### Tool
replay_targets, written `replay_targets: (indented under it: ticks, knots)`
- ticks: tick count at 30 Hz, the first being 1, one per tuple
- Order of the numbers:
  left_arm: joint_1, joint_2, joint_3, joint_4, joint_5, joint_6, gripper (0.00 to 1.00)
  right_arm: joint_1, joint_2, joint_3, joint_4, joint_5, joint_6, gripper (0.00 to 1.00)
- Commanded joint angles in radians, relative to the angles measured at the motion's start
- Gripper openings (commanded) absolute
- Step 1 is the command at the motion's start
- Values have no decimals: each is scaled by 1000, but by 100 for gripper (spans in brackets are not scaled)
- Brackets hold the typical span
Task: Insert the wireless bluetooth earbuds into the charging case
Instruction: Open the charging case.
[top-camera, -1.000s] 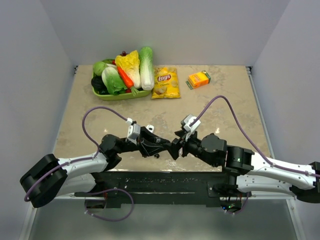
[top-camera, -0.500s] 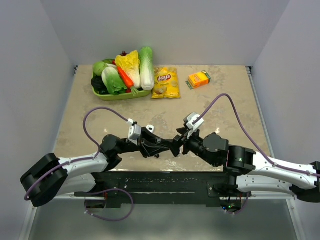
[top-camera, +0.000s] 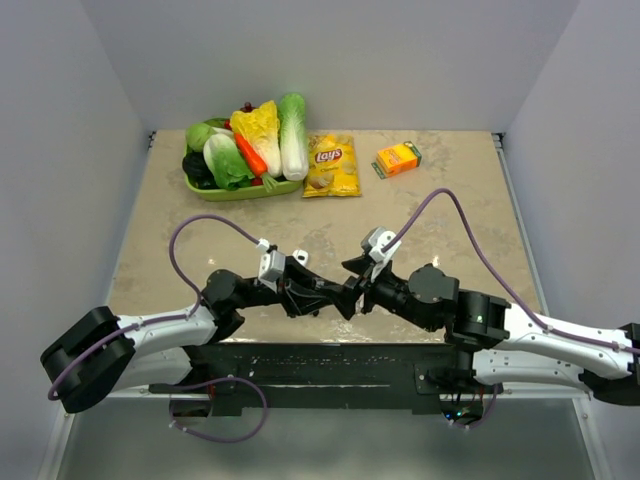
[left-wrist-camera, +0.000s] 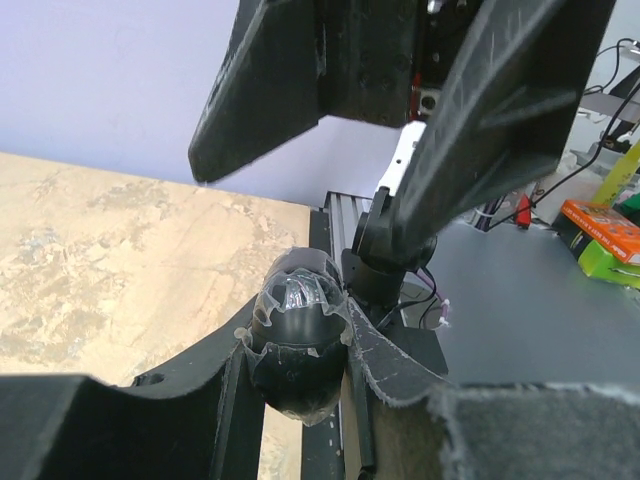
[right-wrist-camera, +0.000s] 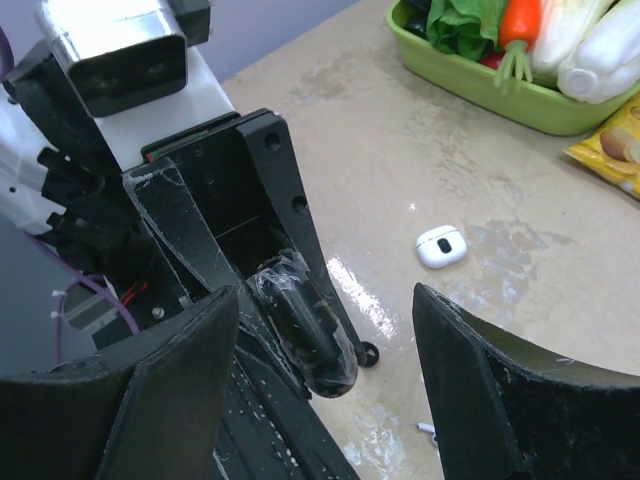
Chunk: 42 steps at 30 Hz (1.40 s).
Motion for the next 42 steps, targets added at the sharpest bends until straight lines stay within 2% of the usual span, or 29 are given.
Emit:
replay_targets:
  ticks: [1,12,29,33,38,42]
  knots:
    - [-4,-21,36,38,-7,32,0,-2,40,12,2,-38,-16,72]
    - [-5,-48,-12,107,28,34,0,-2,47,15,-39,46,-2,66]
    - [-66,-67,-61,185,2,91,0,-31,60,36,-82,124,32,64]
    - [-70,-65,-64,170,-21,91,0,-39,38,35,-50,89,21,66]
    - [-68,-36,-27,22,-107,95,0,-39,-10,51,10,19,9,70]
    - [-68,5,-32,44,-134,69,0,-39,-19,77,10,22,7,72]
